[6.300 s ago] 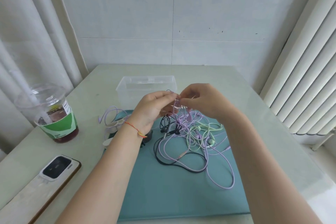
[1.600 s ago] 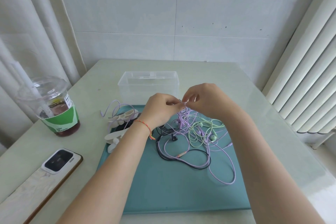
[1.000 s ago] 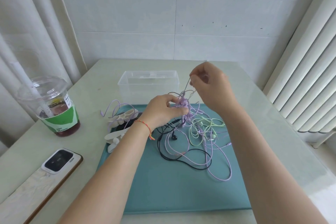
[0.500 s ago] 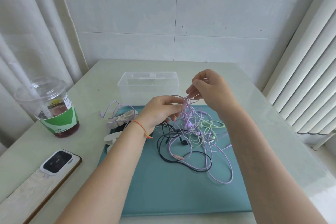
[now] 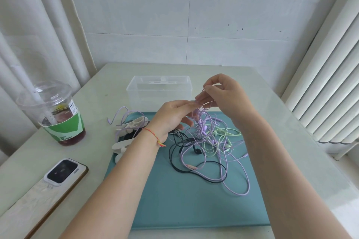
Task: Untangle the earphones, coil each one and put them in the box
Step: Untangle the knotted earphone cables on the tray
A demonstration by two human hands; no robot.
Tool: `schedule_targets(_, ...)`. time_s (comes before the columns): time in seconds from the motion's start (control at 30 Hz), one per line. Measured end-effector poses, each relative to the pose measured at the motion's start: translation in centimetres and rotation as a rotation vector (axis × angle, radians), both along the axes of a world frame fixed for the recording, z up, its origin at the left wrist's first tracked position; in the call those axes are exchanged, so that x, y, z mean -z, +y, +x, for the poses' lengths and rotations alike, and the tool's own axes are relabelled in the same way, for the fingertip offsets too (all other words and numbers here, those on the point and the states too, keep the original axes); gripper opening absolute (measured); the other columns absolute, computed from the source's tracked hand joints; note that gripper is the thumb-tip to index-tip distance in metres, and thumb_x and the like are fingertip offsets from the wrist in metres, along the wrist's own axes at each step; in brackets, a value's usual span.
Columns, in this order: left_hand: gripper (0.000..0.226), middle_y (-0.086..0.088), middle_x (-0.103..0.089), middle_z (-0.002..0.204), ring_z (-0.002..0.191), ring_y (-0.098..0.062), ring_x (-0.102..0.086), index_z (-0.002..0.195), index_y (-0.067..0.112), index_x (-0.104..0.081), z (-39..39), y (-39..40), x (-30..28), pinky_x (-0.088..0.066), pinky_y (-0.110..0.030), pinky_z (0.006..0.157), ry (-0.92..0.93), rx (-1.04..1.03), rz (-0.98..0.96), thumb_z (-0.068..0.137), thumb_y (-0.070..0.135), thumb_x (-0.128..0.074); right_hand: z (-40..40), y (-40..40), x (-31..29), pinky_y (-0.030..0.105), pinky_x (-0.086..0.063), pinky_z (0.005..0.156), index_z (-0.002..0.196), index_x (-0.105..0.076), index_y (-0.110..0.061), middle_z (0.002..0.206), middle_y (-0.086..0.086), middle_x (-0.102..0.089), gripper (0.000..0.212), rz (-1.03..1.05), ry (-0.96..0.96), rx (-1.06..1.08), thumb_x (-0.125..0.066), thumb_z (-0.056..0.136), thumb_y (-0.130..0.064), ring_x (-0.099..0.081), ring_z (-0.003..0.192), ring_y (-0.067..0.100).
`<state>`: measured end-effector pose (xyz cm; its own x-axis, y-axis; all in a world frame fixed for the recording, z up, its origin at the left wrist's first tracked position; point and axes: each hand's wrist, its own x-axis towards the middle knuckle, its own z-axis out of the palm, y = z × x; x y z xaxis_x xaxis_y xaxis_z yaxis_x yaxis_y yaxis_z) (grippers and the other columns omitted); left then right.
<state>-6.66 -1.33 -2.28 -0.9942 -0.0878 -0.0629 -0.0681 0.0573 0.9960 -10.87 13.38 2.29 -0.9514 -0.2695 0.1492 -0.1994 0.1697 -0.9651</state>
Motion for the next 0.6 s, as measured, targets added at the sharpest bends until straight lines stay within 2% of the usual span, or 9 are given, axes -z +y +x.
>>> schedule_targets(0.07,0.012,0.002,-0.072,0.079,0.061,-0.014,-0.063,0.083,0.025,-0.074,-0.05,-0.08,-0.05,-0.038,-0.023,0.053,-0.031,-0.028,0.075,0.089,0.031,-0.067,0.01,0.02,-0.12,0.04,-0.057,0.07,0.095,-0.054,-0.003,0.078,0.016,-0.073,0.009,-0.015,-0.017,0.003,-0.046,0.092,0.0,-0.068,0.067,0.026)
schedule_targets(0.23,0.011,-0.002,-0.069,0.082,0.063,-0.011,-0.063,0.091,0.018,-0.071,-0.15,-0.26,-0.18,-0.038,-0.023,0.051,-0.103,0.019,0.312,0.089,0.028,-0.066,0.0,0.25,-0.33,0.043,-0.058,0.075,0.09,-0.053,-0.005,0.077,0.014,-0.074,0.011,-0.042,-0.022,-0.015,-0.043,0.089,-0.001,-0.07,0.073,0.03)
schedule_targets(0.4,0.006,0.002,-0.065,0.077,0.06,-0.008,-0.058,0.088,0.019,-0.072,-0.26,-0.63,-0.28,-0.037,-0.017,0.042,-0.167,0.054,0.535,0.085,0.023,-0.069,0.05,0.35,-0.44,0.039,-0.058,0.07,0.083,-0.051,-0.006,0.079,0.018,-0.072,0.012,-0.115,-0.073,-0.034,-0.042,0.089,-0.002,-0.072,0.074,0.032)
schedule_targets(0.53,0.006,-0.001,-0.067,0.078,0.059,-0.01,-0.061,0.088,0.017,-0.072,-0.45,-0.47,0.01,-0.038,-0.017,0.043,-0.158,-0.007,0.446,0.087,0.022,-0.068,0.07,0.42,-0.33,0.039,-0.057,0.074,0.081,-0.054,-0.009,0.082,0.011,-0.074,0.012,-0.052,0.03,-0.027,-0.045,0.087,-0.004,-0.071,0.082,0.026)
schedule_targets(0.6,0.007,-0.006,-0.069,0.085,0.06,-0.013,-0.064,0.089,0.016,-0.072,-0.56,-0.38,0.3,-0.041,-0.019,0.046,-0.127,-0.052,0.344,0.087,0.021,-0.067,0.15,0.45,-0.32,0.035,-0.053,0.069,0.082,-0.055,-0.01,0.083,0.007,-0.075,0.012,0.0,0.072,-0.048,-0.045,0.087,-0.004,-0.069,0.079,0.021)
